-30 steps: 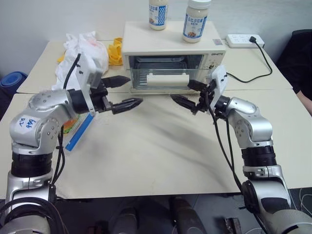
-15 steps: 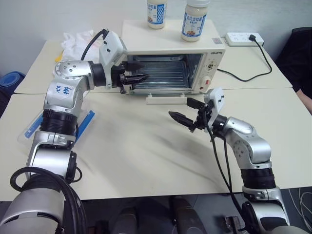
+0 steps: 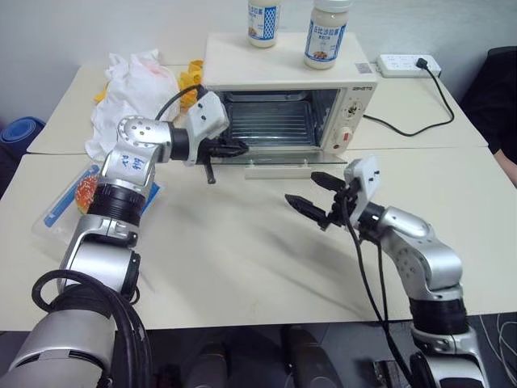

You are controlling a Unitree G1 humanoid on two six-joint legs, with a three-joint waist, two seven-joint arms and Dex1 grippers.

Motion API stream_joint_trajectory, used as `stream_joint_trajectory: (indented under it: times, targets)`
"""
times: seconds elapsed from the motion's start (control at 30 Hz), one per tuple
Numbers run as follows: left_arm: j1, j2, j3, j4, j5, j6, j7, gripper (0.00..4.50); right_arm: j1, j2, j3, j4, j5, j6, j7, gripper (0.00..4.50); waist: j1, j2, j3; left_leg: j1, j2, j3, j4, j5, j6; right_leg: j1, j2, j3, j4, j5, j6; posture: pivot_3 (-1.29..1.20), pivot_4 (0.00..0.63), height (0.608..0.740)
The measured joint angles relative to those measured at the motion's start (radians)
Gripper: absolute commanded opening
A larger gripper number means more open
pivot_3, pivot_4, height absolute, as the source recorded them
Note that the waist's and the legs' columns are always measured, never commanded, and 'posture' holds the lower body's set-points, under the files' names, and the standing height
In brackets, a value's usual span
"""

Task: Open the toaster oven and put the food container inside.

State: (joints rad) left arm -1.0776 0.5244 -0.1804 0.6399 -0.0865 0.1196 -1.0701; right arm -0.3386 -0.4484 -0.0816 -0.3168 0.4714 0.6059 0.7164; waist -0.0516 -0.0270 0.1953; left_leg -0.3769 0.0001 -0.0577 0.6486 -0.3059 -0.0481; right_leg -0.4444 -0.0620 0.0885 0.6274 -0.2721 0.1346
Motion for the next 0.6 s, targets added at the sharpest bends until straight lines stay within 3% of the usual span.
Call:
stream_joint_trajectory:
  times: [0.27,0.6]
  targets:
    - [0.105,-0.009,-0.04,-0.107,0.054,-0.003,-0.006,0.03,0.267,-0.22,-0.168,-0.278,0.208,0.143,0.077,4.5,0.021,0.0,0.0,0.002,-0.001,0.0,0.006,0.0,0.001,0.003,0.0,0.001,0.0,0.0,0.001,0.0,0.15,0.74]
    - [0.204,-0.04,-0.112,-0.227,0.154,-0.005,0.051,0.03,0.223,-0.293,-0.323,-0.319,0.406,0.208,0.006,4.5,0.024,-0.001,0.0,0.007,-0.001,-0.004,0.005,0.001,0.002,0.012,0.001,0.0,-0.003,0.001,0.001,0.0,0.15,0.74]
